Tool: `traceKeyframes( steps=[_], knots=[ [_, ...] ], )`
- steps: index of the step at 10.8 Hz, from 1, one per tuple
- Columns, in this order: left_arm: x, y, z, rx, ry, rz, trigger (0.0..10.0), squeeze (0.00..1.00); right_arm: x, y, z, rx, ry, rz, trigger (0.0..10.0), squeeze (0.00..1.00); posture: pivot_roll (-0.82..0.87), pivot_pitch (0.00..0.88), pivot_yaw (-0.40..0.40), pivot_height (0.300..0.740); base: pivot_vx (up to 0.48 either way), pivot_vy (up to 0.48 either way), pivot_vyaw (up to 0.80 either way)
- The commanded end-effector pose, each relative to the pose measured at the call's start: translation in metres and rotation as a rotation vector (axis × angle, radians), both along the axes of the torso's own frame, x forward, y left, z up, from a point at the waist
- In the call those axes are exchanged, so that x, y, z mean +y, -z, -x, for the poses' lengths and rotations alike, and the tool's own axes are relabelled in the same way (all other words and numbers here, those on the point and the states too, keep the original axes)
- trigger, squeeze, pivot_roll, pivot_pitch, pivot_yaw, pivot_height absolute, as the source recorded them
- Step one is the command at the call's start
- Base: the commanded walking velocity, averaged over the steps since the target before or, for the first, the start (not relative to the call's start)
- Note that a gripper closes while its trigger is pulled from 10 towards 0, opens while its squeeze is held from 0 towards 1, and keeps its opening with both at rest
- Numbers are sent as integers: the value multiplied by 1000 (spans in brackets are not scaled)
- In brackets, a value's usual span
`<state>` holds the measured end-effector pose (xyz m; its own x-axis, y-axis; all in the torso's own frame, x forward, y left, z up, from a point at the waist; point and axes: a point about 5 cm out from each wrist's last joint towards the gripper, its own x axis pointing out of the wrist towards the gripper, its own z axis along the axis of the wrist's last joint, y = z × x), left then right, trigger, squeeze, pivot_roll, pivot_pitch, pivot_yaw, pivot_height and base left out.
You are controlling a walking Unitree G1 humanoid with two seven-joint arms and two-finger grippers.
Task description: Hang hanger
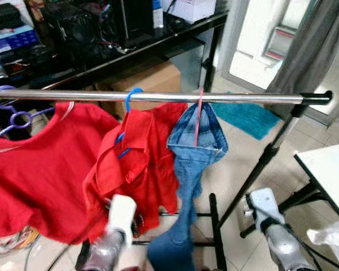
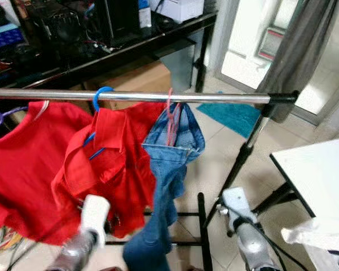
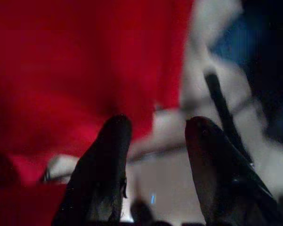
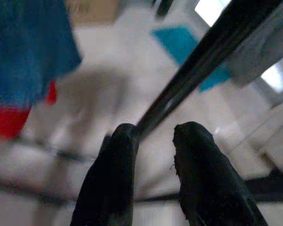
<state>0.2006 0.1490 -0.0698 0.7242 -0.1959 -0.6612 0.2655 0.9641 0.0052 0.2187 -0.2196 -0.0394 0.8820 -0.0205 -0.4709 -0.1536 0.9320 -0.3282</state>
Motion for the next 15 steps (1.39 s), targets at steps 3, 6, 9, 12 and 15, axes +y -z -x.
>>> traceKeyframes(
  steps=[3,6,9,12,15],
  knots=[
    [17,8,14,56,-50,-43,10000,0,-2,13,16,103,1,5,10000,0,93,25,9,740,0,0,0],
    [20,4,6,43,-85,-44,10000,0,1,15,16,134,-14,-3,10000,0,97,24,5,740,0,0,0],
    [20,5,6,56,-88,-47,10000,0,1,16,15,154,-13,-4,10000,0,100,5,5,740,0,0,0],
    [21,5,6,60,-90,-53,10000,0,3,16,13,155,-13,-6,10000,0,104,0,8,740,0,91,0],
    [22,4,5,60,-86,-56,10000,0,5,16,12,153,-11,-7,10000,0,103,0,11,740,0,289,0]
  ],
)
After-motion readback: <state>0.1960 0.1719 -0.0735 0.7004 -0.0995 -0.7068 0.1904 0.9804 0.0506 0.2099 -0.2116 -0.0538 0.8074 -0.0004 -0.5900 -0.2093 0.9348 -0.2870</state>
